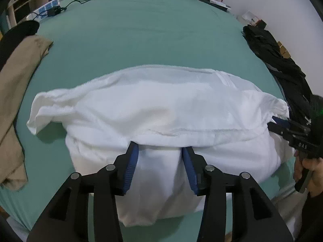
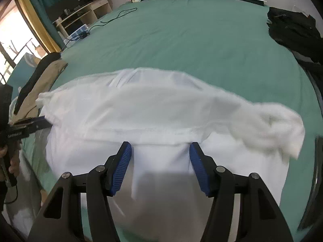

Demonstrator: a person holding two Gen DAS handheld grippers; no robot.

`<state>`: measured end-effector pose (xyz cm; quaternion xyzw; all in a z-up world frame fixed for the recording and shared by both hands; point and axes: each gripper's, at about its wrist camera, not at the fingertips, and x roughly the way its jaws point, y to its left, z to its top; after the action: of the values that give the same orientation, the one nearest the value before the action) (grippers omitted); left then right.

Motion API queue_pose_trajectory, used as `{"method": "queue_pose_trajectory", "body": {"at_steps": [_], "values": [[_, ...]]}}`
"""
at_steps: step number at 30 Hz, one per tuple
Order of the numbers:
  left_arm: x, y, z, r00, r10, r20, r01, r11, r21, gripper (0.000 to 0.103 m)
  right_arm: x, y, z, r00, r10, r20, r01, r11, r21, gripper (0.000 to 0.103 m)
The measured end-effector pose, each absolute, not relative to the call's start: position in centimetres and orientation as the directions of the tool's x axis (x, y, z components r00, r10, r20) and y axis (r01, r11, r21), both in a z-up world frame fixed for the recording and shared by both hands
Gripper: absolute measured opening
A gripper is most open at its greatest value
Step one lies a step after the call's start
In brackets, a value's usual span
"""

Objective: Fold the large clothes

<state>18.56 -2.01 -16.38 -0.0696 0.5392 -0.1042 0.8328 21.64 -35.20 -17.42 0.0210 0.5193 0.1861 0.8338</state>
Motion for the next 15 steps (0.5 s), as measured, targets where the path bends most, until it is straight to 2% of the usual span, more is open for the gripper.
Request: {"method": "queue_pose_trajectory", "body": {"at_steps": [9,15], "values": [[21.4,-2.7,-15.1,0.437,-0.236,-0.868,0.075,0.971,-0.226,0.05,25.9,-35.4,-17.0,0.419,0.326,-0.848,-0.27,0.936,0.226,0.06],[23.3,-2.4,-15.4,0.437,-0.225,-0.871,0.087,0.974,-0.208,0.051,24.3,-36.2,-15.0,0.498,0.364,-0.787,-0.261,0.928,0.265,0.06]]}}
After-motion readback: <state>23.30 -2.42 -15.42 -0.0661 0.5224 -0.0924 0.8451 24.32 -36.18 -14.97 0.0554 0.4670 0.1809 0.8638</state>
